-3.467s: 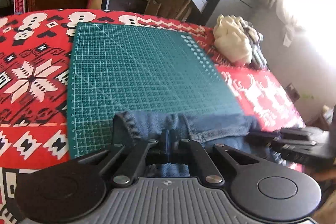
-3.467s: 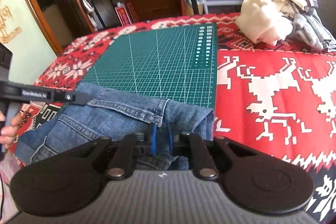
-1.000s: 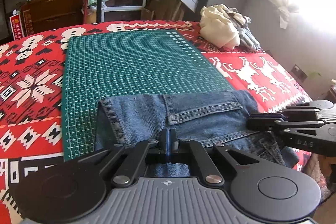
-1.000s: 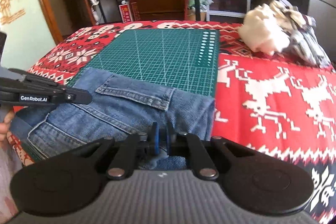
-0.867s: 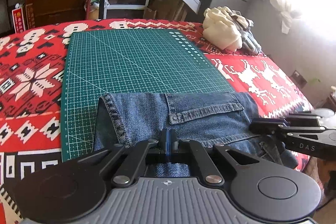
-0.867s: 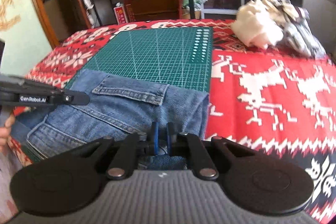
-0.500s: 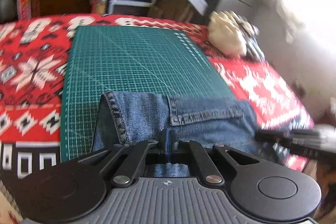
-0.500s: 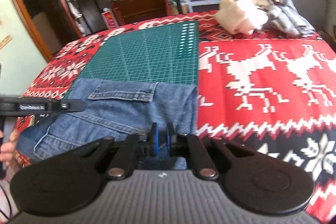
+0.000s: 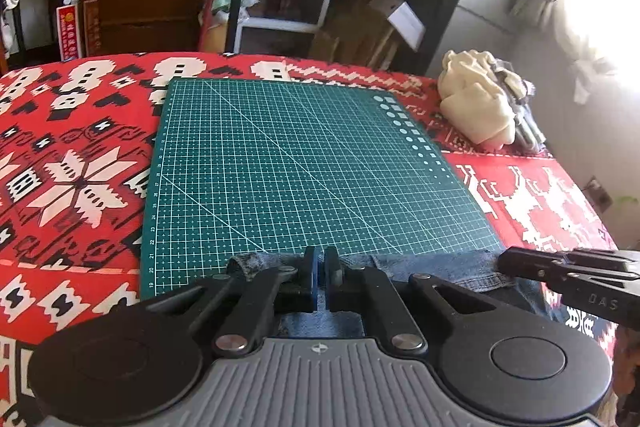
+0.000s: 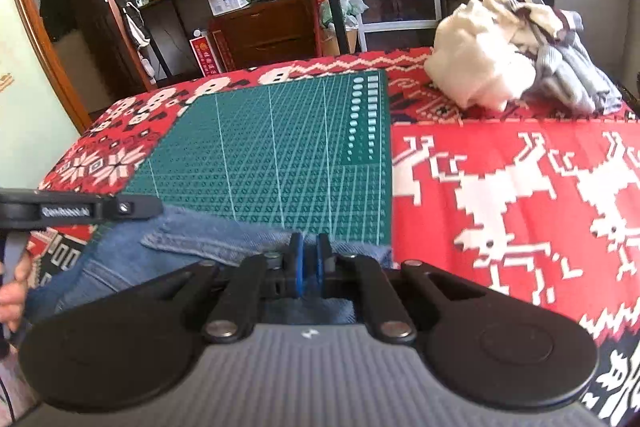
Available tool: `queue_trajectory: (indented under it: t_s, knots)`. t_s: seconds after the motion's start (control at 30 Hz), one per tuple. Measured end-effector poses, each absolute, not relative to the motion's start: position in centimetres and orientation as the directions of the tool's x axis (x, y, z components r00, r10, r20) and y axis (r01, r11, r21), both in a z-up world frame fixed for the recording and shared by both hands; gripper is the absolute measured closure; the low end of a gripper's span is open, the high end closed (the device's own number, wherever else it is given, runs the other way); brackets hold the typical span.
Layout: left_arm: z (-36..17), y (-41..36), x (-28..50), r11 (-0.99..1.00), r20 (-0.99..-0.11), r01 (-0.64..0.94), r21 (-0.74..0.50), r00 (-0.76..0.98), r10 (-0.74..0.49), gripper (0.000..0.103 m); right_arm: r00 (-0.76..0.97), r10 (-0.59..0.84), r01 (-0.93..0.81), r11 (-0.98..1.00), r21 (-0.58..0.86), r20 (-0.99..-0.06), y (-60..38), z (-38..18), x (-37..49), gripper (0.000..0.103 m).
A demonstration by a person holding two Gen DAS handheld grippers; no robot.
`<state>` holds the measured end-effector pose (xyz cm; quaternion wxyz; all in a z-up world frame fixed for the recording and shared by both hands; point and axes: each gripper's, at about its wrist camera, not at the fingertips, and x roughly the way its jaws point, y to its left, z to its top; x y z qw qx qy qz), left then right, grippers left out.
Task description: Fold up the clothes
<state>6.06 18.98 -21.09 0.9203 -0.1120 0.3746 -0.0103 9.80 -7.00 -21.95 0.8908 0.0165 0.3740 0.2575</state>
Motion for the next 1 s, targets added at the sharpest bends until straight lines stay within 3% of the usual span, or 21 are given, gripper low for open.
queue_trajectory:
  t_s: [0.2,0.57,0.73,0.9,1.0]
  knots:
    - [-21.2,18.5,5.2,0.986,-0.670,-0.068,-0.152,0.740,-0.052,0.099,0.593,0.467,-0.428,0.873,0.235,-0.656,-8.2,-22.4,8.7,0.103]
    - [-20.5,19.0,5.0,0.972,-0.665,-0.098,-0.213,0.743,-0.071,0.100,0.606,0.444,-0.316,0.896,0.313,-0.660,-11.2,-21.7,8.5,0.101]
    - [-19.9,19.0,5.2,0.963,-0.653,-0.070,-0.258,0.747,-0.121,0.100,0.628,0.478,-0.394,0.876,0.278,-0.614,-9.3,-20.0,10.2,0.100]
    - [-20.9,18.5,6.1,0.974,-0.674,-0.056,-0.217,0.731,-0.108,0.096,0.576,0.489,-0.427,0.863,0.269,-0.655,-6.7,-21.6,11.7,0.101]
    - [-21.3,18.5,5.8,0.984,-0.669,-0.058,-0.166,0.740,-0.069,0.099,0.578,0.488,-0.437,0.862,0.257,-0.654,-6.7,-22.6,11.5,0.103]
